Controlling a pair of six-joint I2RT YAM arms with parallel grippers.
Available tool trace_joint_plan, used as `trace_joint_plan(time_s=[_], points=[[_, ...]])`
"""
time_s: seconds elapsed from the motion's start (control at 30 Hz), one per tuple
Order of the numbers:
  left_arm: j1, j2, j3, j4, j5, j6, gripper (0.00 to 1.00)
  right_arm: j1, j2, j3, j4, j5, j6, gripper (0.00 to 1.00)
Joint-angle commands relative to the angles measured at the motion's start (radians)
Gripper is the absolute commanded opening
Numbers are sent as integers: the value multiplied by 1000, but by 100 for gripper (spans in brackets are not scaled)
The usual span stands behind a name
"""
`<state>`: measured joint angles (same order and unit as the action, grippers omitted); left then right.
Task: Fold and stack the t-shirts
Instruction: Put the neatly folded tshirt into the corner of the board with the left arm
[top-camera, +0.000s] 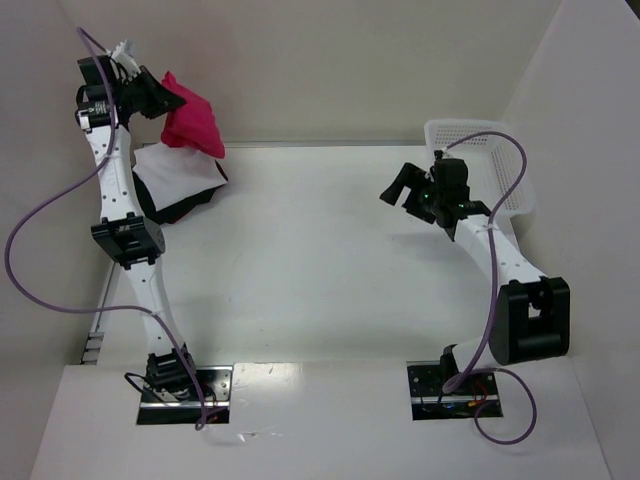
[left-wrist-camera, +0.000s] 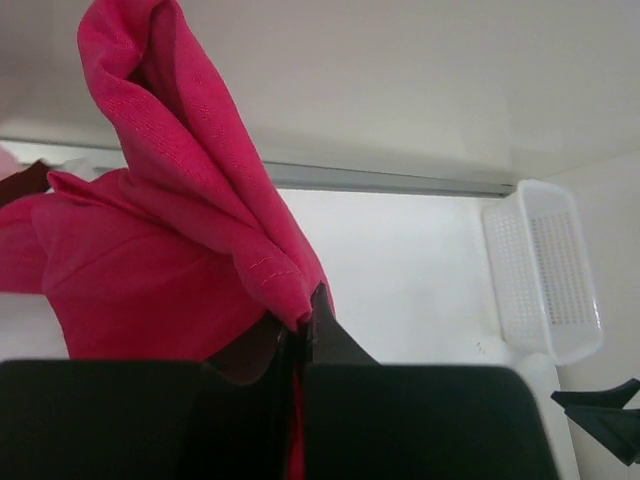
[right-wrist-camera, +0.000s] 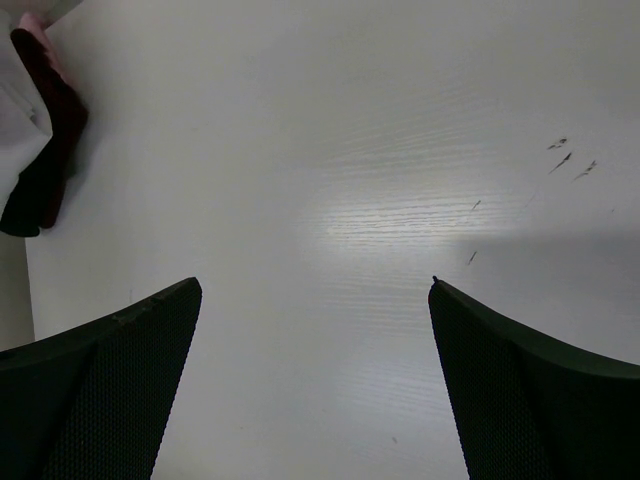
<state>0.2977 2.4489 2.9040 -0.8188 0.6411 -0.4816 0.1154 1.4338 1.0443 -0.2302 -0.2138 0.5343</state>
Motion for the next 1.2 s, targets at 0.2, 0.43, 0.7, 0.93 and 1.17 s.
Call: trace_joint_plan(time_s=[0.2, 0.43, 0.7, 0.93, 1.17], points=[[-9, 10, 96, 41, 8, -45, 0, -6, -76, -29, 11, 17, -2, 100], [9, 10, 77, -115, -153, 9, 0, -6, -76, -47, 11, 17, -11, 100], [52, -34, -15, -170, -193, 47, 70, -6, -76, -47, 11, 8, -20, 100], [52, -143, 18, -181, -328, 46, 100, -6, -67, -38, 2, 8, -29, 100], [29, -122, 27, -137, -164, 35, 81, -6, -56, -29, 20, -10, -30, 100]])
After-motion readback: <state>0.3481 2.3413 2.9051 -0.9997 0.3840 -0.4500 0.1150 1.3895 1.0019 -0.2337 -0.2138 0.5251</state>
